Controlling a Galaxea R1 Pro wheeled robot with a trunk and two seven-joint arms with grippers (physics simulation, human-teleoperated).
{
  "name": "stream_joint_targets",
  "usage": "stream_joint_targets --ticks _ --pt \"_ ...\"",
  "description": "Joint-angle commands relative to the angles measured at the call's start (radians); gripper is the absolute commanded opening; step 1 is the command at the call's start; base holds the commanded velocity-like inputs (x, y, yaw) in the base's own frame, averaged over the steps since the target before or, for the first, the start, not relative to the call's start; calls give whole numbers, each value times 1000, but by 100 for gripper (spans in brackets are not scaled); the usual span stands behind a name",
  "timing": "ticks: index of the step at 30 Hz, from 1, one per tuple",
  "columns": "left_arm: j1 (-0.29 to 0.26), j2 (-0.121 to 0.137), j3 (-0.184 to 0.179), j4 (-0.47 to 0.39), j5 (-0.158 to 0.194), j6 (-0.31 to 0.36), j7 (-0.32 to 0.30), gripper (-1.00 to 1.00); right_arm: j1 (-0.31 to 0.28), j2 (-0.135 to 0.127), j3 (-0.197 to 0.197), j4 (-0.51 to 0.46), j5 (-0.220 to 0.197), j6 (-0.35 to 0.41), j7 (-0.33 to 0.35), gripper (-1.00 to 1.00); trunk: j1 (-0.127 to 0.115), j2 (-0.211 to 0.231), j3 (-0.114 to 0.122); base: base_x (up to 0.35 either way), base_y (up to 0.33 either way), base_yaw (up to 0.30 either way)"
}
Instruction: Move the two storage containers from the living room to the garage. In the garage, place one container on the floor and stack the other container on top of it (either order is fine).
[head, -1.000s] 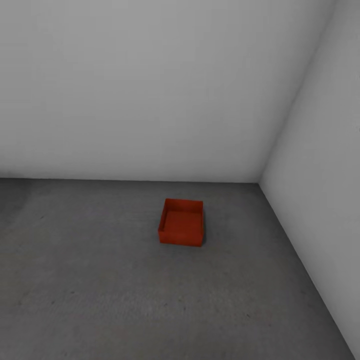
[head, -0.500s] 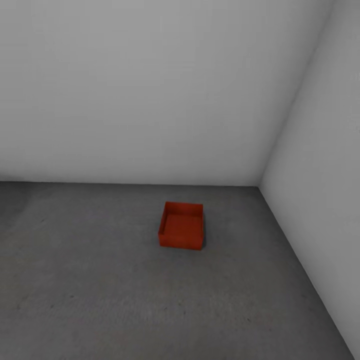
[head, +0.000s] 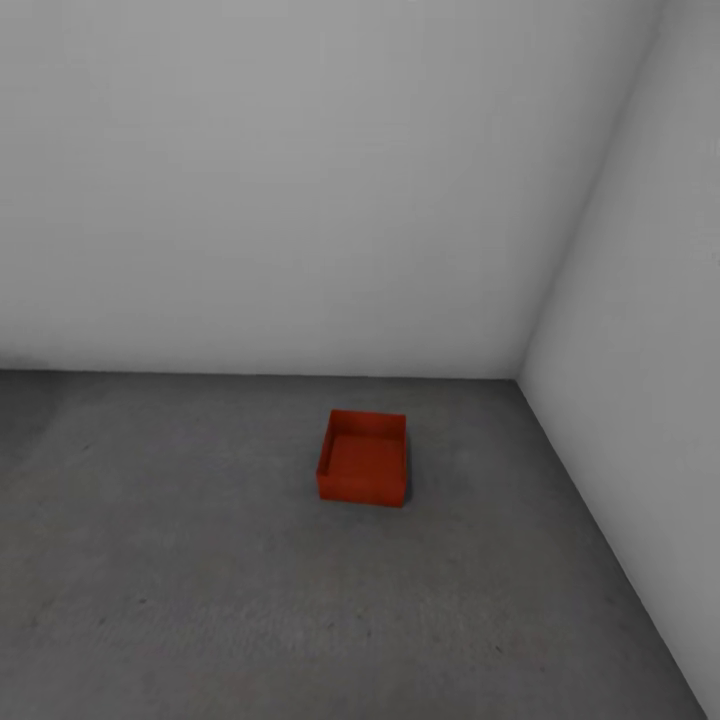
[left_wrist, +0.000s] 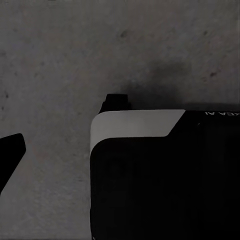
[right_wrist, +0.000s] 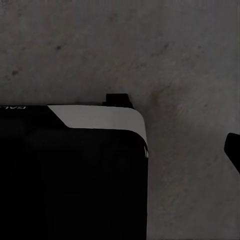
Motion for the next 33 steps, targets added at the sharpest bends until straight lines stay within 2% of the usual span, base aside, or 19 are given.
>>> stream_joint_targets --ticks 1,33 --pt "0 0 2 0 -1 4 3 100 -1 1 8 3 -9 -4 0 100 0 -1 1 0 0 0" --pt "0 0 2 0 -1 4 3 100 -1 1 8 3 -9 -4 0 100 0 -1 51 0 0 0"
